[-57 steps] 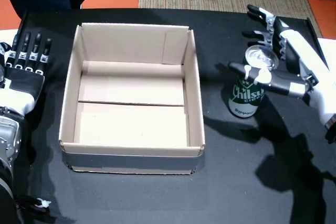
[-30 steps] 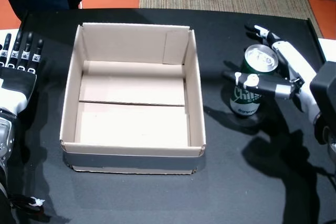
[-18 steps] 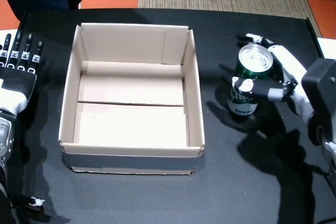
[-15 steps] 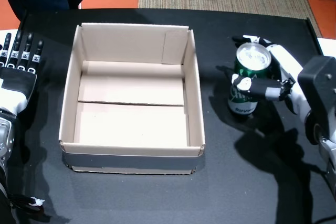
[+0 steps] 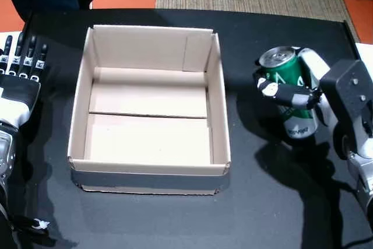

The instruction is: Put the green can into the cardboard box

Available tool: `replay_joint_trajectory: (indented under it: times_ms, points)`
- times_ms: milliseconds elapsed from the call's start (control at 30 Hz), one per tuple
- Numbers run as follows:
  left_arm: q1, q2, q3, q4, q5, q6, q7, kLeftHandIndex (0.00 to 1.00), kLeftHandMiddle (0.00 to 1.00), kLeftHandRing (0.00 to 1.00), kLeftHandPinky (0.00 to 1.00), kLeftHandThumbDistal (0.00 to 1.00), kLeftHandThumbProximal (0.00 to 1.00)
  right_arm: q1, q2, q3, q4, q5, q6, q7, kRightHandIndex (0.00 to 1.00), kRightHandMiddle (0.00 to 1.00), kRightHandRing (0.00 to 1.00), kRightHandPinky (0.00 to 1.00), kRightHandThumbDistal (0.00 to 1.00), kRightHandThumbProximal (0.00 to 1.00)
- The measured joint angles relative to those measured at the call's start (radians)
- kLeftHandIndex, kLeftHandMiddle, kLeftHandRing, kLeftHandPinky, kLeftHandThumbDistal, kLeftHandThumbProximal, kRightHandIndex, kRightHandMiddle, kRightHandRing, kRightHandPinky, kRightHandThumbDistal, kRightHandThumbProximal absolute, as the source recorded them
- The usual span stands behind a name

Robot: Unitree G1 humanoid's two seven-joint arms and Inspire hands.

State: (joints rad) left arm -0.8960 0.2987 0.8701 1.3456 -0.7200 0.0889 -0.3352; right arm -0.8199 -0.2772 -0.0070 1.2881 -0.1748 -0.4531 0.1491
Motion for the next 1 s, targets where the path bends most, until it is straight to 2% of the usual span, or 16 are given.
replay_joint_trajectory:
  times_ms: [67,167,367,533,600,667,767,833,933,1000]
  points:
    - [0.0,0.0,0.0,0.0,0.0,0.0,0.0,0.76,0.75,0.82,0.88,0.0,0.53,0.0,0.0,0.006,-0.001,-0.011,-0.017,-0.012,0.25,0.26,0.34,0.45,0.0,0.0]
    - [0.0,0.0,-0.001,0.0,0.0,0.0,0.0,0.75,0.73,0.8,0.87,0.0,0.53,0.0,-0.001,0.015,-0.016,-0.018,-0.065,-0.018,0.24,0.24,0.32,0.43,0.0,0.0]
    - [0.0,-0.001,-0.002,0.0,0.0,0.0,0.0,0.76,0.76,0.82,0.88,0.0,0.53,-0.018,-0.002,0.014,-0.096,-0.016,-0.255,-0.018,0.23,0.24,0.33,0.43,0.0,0.0]
    - [0.0,-0.004,-0.003,0.0,0.0,0.0,0.0,0.78,0.77,0.85,0.9,0.0,0.55,-0.113,-0.007,0.017,-0.179,-0.025,-0.391,-0.042,0.2,0.21,0.3,0.42,0.03,0.0]
    - [0.0,-0.005,-0.003,0.0,0.0,0.0,0.0,0.77,0.76,0.84,0.91,0.0,0.56,-0.15,-0.015,0.028,-0.212,-0.048,-0.448,-0.079,0.24,0.23,0.29,0.4,0.07,0.0]
    - [0.0,-0.005,-0.003,0.0,0.0,0.0,0.0,0.76,0.75,0.84,0.9,0.0,0.57,-0.181,-0.015,0.032,-0.227,-0.049,-0.49,-0.087,0.22,0.22,0.29,0.4,0.04,0.0]
    - [0.0,-0.006,-0.005,0.0,0.0,0.0,0.0,0.75,0.75,0.85,0.92,0.0,0.58,-0.2,-0.01,0.036,-0.239,-0.047,-0.513,-0.078,0.17,0.19,0.28,0.39,0.01,0.0]
    - [0.0,-0.006,-0.005,0.0,0.0,0.0,0.0,0.76,0.78,0.88,0.94,0.0,0.59,-0.201,-0.008,0.043,-0.239,-0.047,-0.512,-0.062,0.15,0.18,0.27,0.39,0.03,0.0]
    - [0.0,-0.006,-0.005,0.0,0.0,0.0,0.0,0.74,0.79,0.9,0.95,0.0,0.63,-0.214,-0.009,0.065,-0.239,-0.065,-0.523,-0.06,0.19,0.19,0.27,0.4,0.09,0.0]
    - [0.0,-0.008,-0.005,0.0,0.0,0.0,0.0,0.75,0.81,0.9,0.94,0.0,0.65,-0.232,-0.008,0.071,-0.239,-0.07,-0.542,-0.06,0.22,0.2,0.28,0.4,0.06,0.0]
